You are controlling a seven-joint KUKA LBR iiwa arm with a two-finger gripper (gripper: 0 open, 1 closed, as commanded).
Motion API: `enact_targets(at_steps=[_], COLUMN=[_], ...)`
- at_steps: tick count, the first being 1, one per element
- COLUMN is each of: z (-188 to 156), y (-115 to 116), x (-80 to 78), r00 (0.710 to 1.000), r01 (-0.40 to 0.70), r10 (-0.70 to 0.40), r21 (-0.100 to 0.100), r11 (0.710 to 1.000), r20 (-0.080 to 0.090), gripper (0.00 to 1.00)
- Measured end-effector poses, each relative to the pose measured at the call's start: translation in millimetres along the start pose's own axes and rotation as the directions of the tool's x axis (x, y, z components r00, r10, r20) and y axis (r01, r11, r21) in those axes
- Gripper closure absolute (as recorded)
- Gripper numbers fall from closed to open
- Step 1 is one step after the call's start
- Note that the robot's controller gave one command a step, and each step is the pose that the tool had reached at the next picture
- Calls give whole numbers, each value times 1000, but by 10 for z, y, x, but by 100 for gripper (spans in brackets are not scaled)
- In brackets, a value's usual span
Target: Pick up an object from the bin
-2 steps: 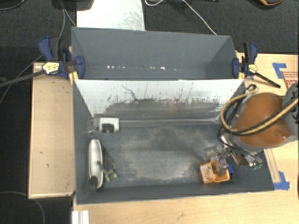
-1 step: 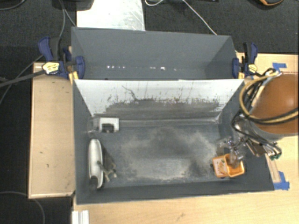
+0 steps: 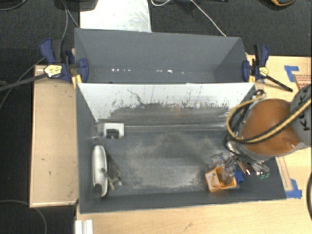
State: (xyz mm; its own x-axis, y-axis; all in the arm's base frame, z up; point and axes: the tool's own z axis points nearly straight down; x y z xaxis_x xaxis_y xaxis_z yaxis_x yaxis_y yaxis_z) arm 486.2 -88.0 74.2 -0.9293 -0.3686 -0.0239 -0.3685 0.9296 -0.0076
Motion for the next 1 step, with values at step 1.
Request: enact_targets(at_steps=[1], z=[68], y=[19], x=[5], r00=[1000], r01=[-2], r10=[2], r21=[-4], r11=[1000], r20=[-3], gripper=[100])
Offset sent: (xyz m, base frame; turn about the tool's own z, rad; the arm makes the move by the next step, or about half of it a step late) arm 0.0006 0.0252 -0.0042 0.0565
